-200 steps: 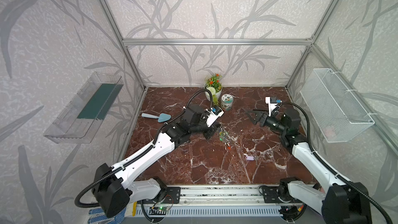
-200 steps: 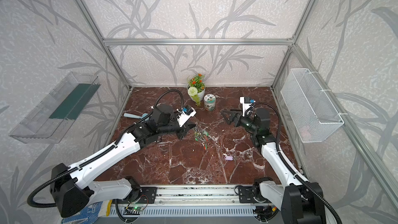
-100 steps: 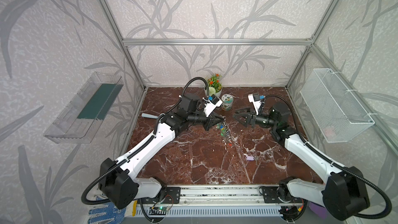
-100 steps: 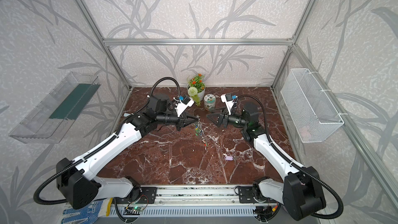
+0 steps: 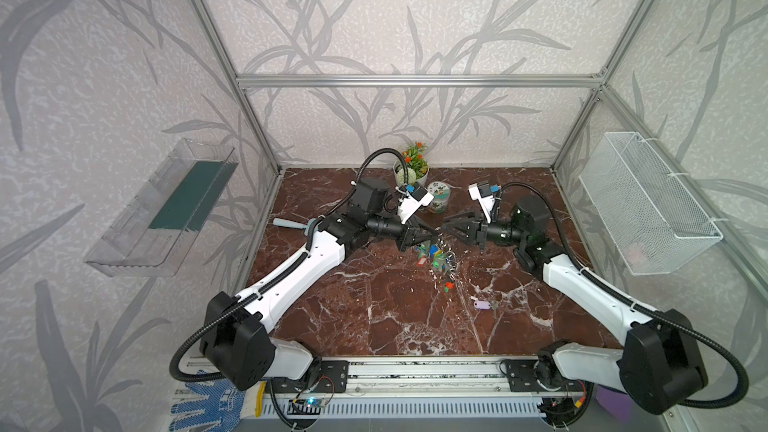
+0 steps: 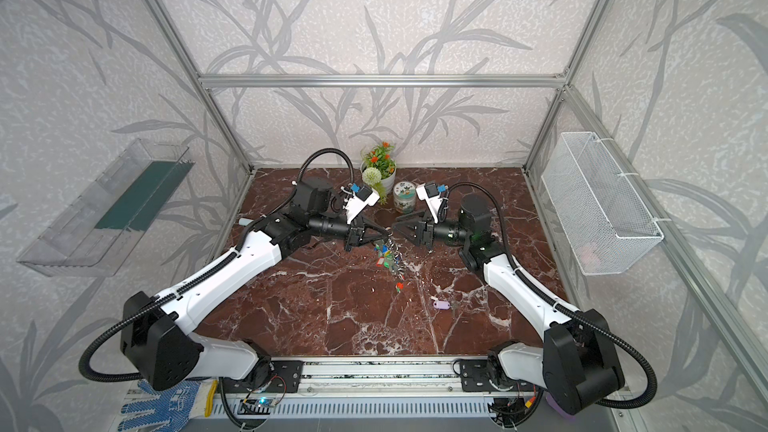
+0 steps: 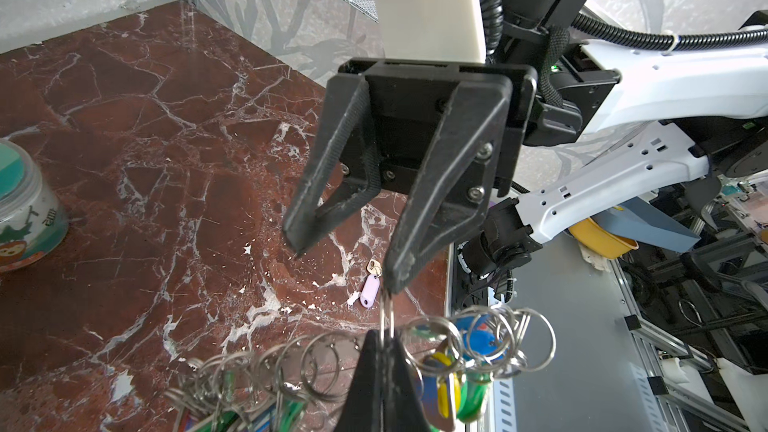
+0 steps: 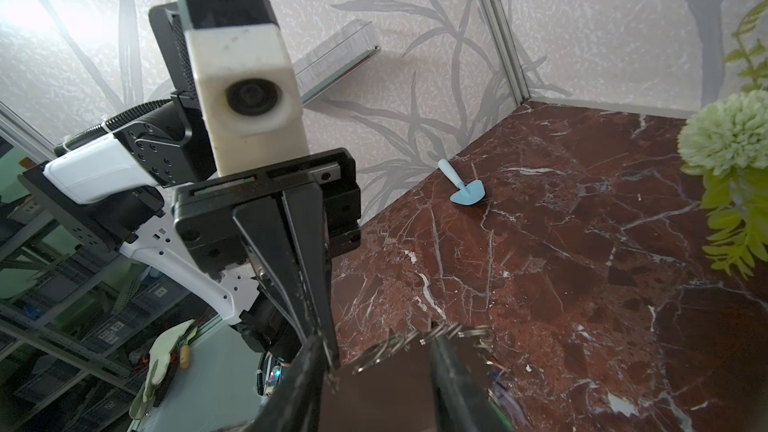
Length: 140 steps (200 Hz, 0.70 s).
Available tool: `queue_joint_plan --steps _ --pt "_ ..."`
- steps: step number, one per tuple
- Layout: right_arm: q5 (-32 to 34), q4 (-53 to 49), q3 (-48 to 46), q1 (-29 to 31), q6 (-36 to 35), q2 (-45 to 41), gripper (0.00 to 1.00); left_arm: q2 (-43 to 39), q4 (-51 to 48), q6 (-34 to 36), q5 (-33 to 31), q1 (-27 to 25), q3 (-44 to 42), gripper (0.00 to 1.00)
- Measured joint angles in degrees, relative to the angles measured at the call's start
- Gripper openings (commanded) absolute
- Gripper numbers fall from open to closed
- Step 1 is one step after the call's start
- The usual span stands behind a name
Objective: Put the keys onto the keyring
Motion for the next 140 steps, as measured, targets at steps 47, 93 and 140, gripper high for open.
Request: queue_joint_plan --steps 47,93,140 --pt "-0.74 1.25 0.0 0.17 0.57 0.26 0.34 0.68 0.83 -0.83 1.29 0.39 0.07 0.0" --pt "-1.31 2.36 0.0 0.33 1.27 0.74 0.34 1.46 1.18 -1.6 2.25 0.9 0.2 0.0" --pt "-2.62 4.96 -0.02 0.46 3.48 1.09 0.38 2.05 2.1 -2.14 2.62 1.33 1.01 0.0"
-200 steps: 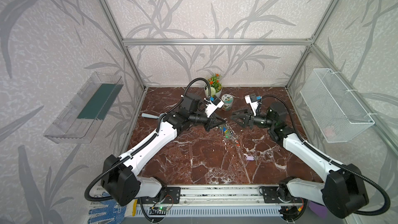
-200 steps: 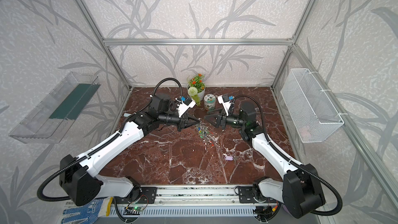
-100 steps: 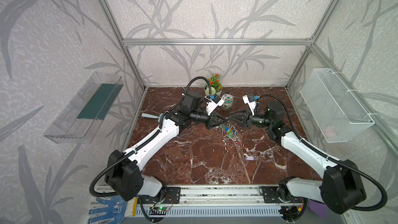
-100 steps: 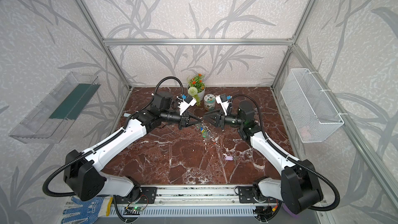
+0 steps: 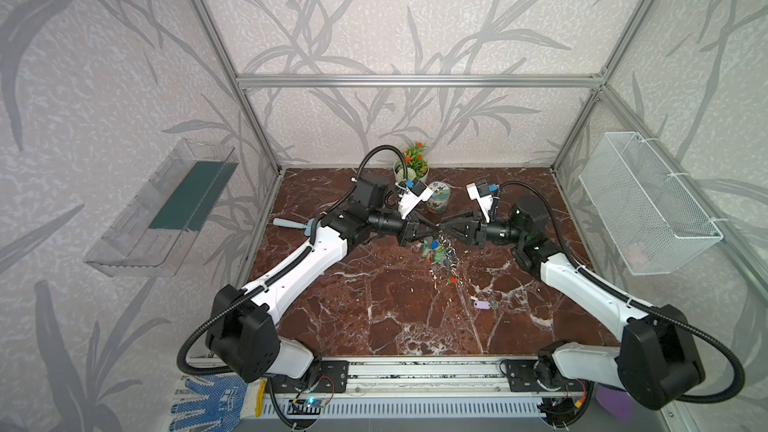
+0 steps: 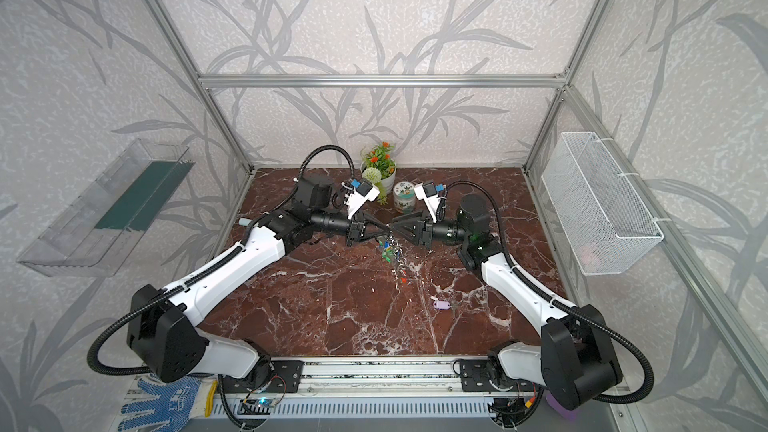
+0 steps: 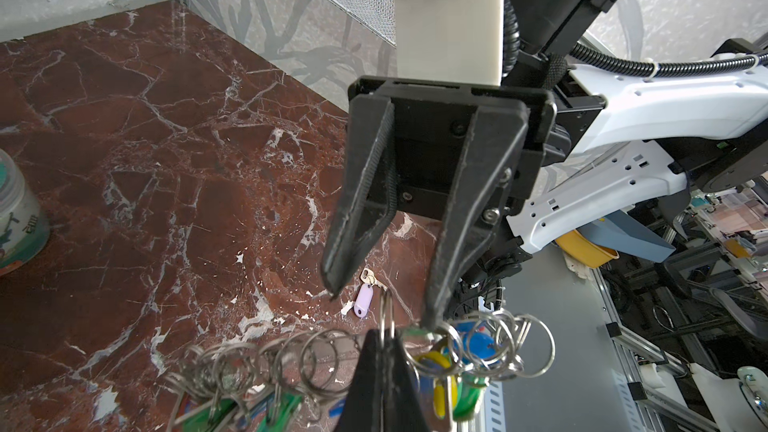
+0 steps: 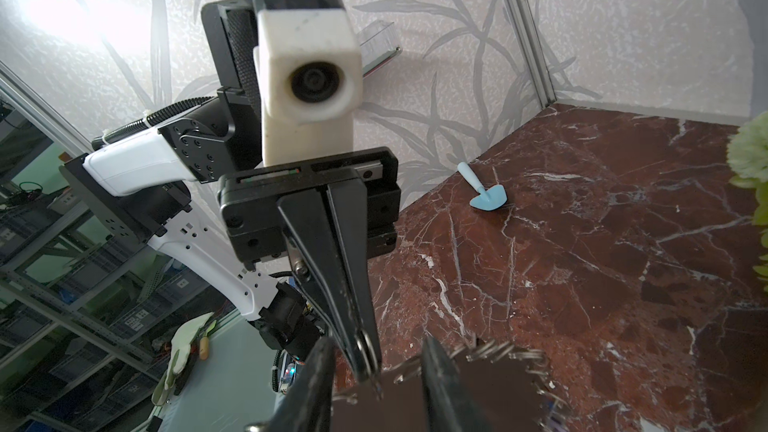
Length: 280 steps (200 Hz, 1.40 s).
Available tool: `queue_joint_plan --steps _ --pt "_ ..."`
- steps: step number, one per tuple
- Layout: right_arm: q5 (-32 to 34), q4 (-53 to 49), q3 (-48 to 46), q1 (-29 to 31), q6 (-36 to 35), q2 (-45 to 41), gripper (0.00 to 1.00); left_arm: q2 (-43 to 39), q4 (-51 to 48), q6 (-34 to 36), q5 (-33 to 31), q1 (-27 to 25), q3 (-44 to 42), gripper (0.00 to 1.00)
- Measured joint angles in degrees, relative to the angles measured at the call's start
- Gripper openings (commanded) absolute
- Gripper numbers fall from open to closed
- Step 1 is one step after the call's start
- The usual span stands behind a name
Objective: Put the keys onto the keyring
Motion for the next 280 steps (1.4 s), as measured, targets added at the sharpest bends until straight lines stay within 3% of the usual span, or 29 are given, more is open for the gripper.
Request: queue_joint_plan --steps 150,185,214,252,280 --pt "-1.18 1.9 -0.13 0.0 0.66 1.4 0.12 1.25 0.74 -0.57 1.27 0.52 0.79 0.0" --pt "-1.11 2.36 -0.13 0.0 0.2 1.4 0.0 1.25 0.61 -0.68 1.77 0.7 0.79 0.0" --pt "-0.87 2.71 -0.13 0.04 0.24 1.53 0.0 1.22 0.61 -1.49 2.19 0.83 0.79 0.0" --pt "0.0 6.12 -0.44 0.42 3.61 2.27 0.0 -1.25 4.04 -4.17 0.7 1.33 -2.16 0.27" --pt "1.73 6.71 -1.55 0.68 6.36 3.13 0.0 -6.88 9.6 -7.23 -1.7 1.77 -6.82 0.39"
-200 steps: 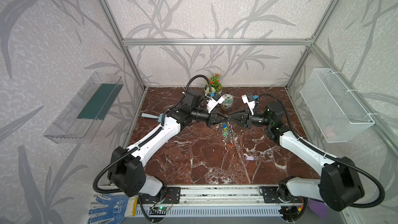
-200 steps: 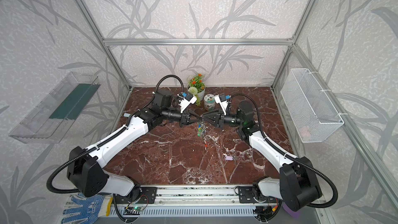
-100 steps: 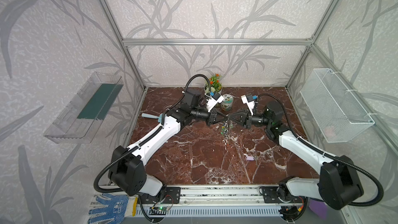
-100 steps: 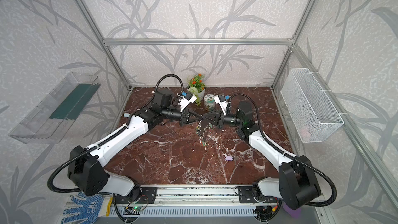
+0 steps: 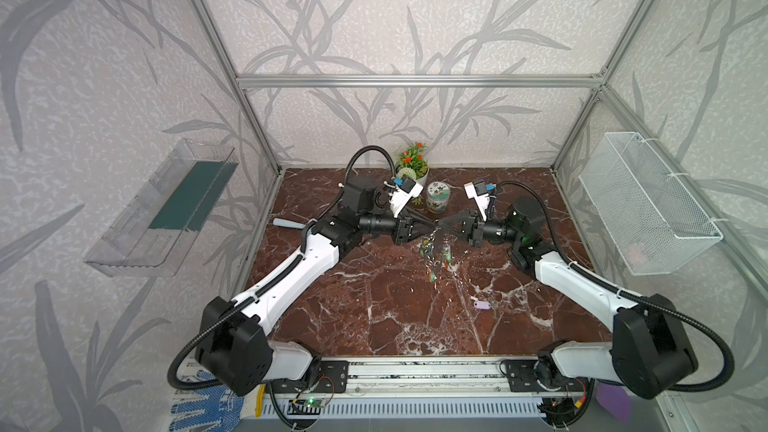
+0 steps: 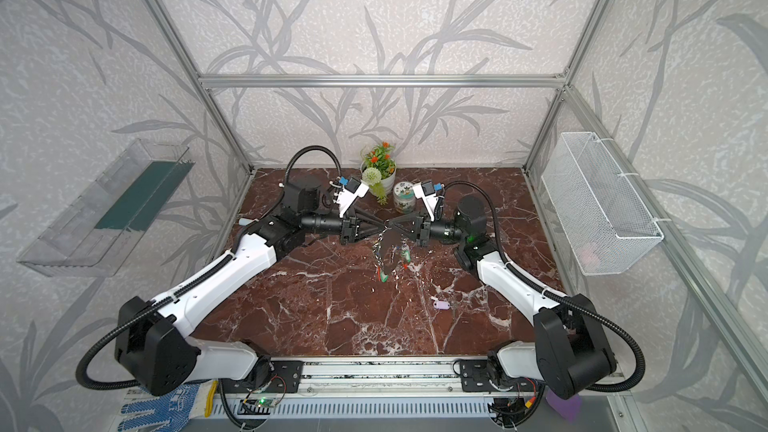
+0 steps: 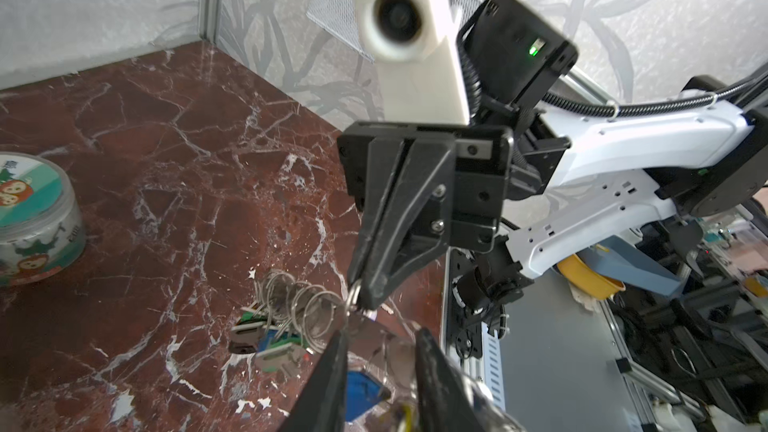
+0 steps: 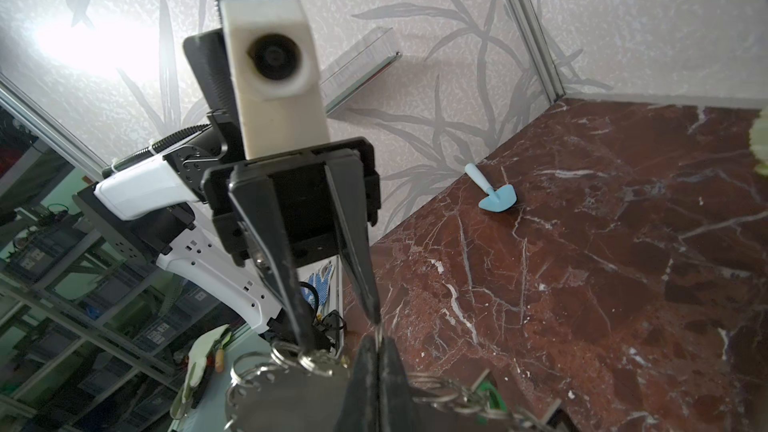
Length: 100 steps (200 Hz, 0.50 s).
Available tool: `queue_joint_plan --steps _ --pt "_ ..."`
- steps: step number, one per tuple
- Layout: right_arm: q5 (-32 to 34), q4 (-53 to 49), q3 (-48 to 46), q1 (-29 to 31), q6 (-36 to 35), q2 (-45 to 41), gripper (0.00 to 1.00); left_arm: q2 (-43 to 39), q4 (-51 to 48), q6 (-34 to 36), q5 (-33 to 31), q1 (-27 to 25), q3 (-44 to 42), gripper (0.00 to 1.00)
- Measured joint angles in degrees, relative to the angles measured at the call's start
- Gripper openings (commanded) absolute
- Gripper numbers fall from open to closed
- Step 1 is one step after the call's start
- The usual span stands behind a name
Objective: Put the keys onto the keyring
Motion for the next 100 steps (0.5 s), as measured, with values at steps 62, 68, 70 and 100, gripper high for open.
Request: queue_joint_plan --steps 62,68,70,100 --pt "2.19 8.02 -2.73 0.59 5.81 0.79 0.0 -9.44 12.9 -8.68 -10.78 1.46 -13.31 0.43" --pt "2.21 9.35 -2.8 0.63 6.6 1.11 0.0 -9.73 14.25 -10.03 -12.07 1.75 -14.8 0.43" --pt "2.23 9.75 -2.8 0.68 6.88 1.22 0.0 -9.77 14.82 -10.56 -12.59 1.81 -15.23 0.42" --pt "2.56 14.86 -3.15 0.81 9.94 2.71 0.0 -8.68 20.39 -15.76 -16.44 2.4 -18.16 0.39"
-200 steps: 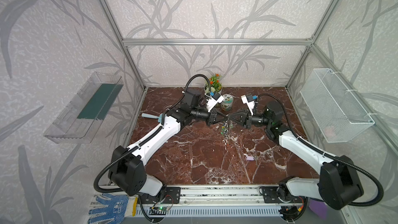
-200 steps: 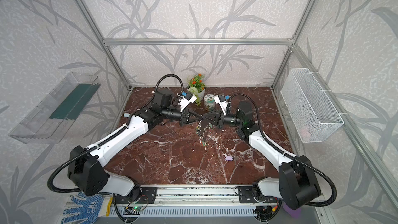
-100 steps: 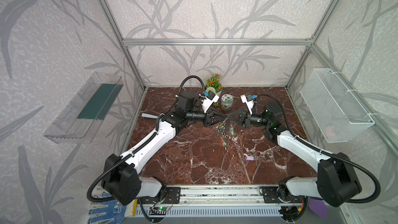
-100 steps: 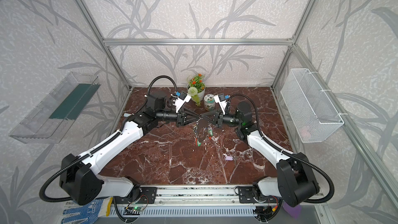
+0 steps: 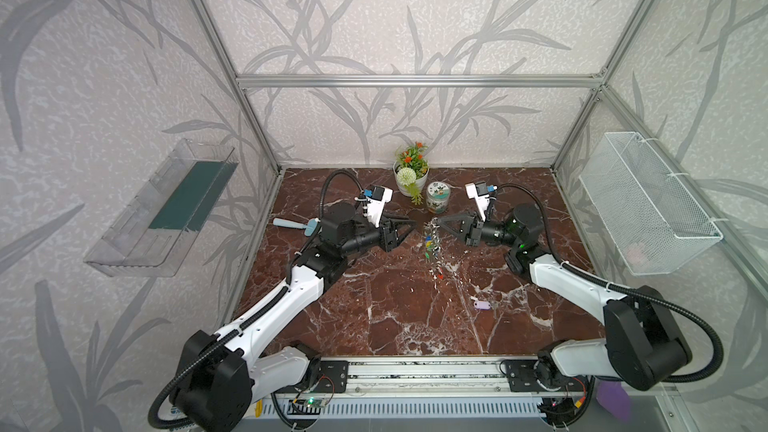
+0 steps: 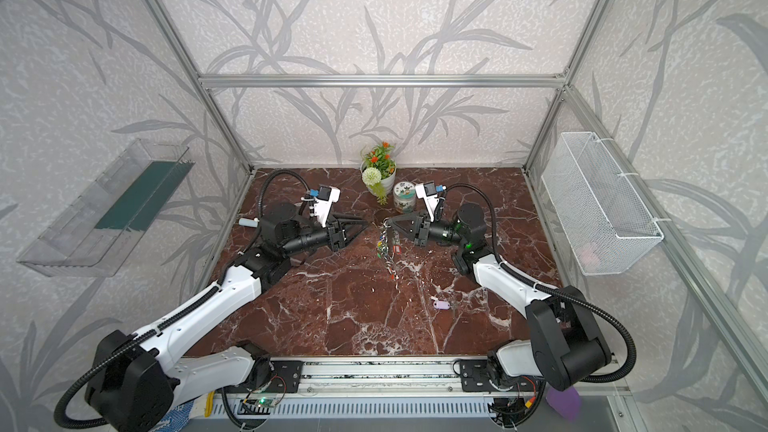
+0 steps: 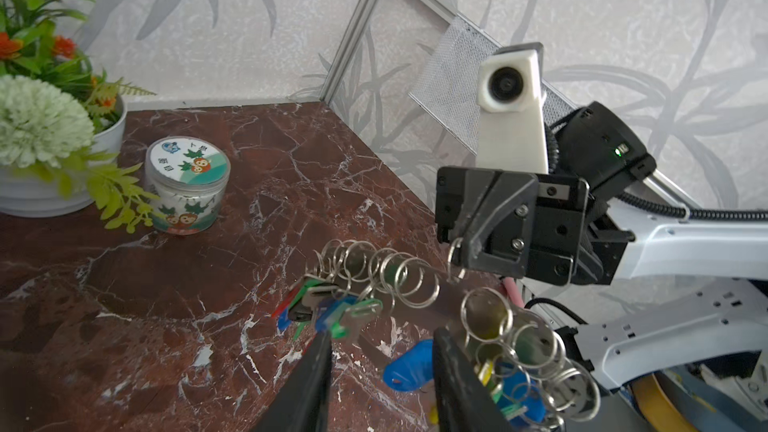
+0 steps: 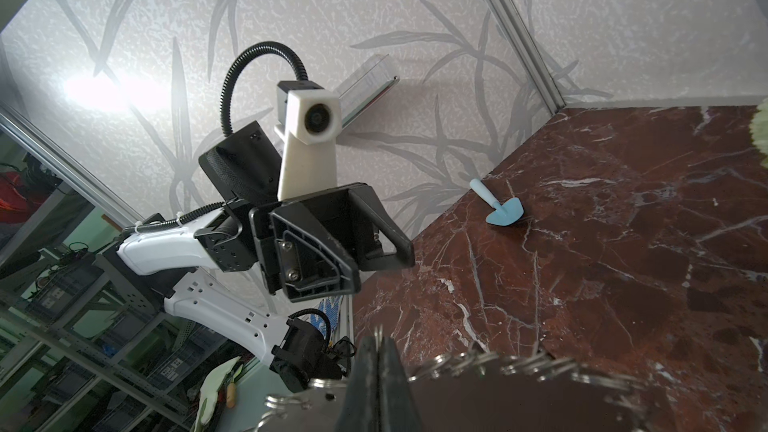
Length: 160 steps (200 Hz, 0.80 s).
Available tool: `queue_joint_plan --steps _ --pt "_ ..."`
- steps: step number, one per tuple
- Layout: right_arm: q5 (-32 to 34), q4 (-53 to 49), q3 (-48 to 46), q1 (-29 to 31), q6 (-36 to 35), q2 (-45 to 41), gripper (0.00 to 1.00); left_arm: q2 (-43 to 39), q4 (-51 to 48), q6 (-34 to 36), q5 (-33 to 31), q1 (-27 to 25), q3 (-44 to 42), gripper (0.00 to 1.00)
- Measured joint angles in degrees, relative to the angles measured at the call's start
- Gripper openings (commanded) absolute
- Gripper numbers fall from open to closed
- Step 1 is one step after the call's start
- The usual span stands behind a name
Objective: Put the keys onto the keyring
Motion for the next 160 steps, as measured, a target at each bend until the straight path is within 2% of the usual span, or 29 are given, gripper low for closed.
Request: queue_joint_plan --steps 37,83,160 --pt "0.04 3.93 -0.13 0.04 2.67 0.92 0.0 2.56 8.81 -4.09 2.51 -0.85 -0.57 0.43" --pt "0.07 6.84 -0.2 0.31 4.85 1.36 0.0 4.31 17.09 -7.3 4.33 -3.37 -2.91 0.42" --pt "0.07 7.72 -0.2 0.7 6.03 1.53 0.0 7.8 25.83 -12.04 4.66 -4.98 -3.21 0.28"
